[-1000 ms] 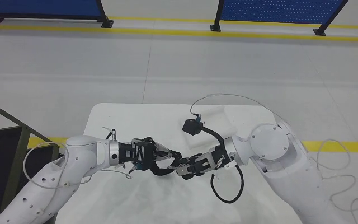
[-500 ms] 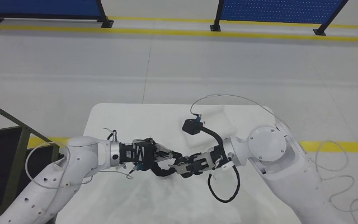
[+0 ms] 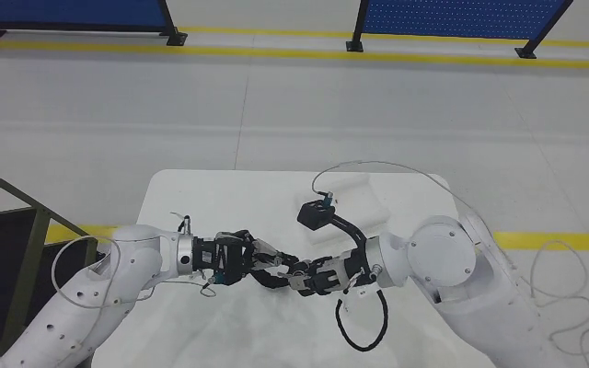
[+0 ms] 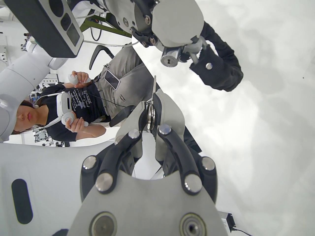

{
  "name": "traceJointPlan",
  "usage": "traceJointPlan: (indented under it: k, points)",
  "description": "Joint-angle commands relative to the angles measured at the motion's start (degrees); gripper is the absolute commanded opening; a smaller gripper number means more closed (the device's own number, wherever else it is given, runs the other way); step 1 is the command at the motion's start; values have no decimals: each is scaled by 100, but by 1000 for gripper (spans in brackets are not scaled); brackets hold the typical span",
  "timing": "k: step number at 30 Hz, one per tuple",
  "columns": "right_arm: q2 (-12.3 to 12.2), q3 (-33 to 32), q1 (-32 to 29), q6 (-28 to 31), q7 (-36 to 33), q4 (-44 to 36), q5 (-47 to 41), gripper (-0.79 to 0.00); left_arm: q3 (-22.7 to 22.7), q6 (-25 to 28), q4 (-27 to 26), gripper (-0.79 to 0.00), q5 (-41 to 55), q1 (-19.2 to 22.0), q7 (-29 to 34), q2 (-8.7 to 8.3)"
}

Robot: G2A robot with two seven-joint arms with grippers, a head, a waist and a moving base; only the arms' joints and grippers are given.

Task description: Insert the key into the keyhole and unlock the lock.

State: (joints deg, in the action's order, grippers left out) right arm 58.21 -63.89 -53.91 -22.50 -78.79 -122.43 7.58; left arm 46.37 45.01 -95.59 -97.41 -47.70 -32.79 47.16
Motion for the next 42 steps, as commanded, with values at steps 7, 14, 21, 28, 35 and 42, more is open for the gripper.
traceJointPlan:
  k: [7,14,21,28,35,42]
  points:
    - [-52,12,-19,-110,44,-183,191,-785,-109,96,249,-785,-166,111,-337,76]
    - [-82,155,30,-155,13,-237,400,-785,-181,199,360,-785,-167,176,-377,144]
    - [-95,283,123,-281,77,-224,558,-785,-201,302,389,-785,-130,209,-377,193]
    - [-112,321,168,-355,120,-210,570,-785,-246,366,415,-785,-185,248,-426,241]
    - [-140,277,155,-318,120,-193,468,-785,-238,416,449,-785,-198,253,-460,269]
    - [-166,276,151,-337,123,-190,413,-785,-223,482,431,-785,-200,242,-436,291]
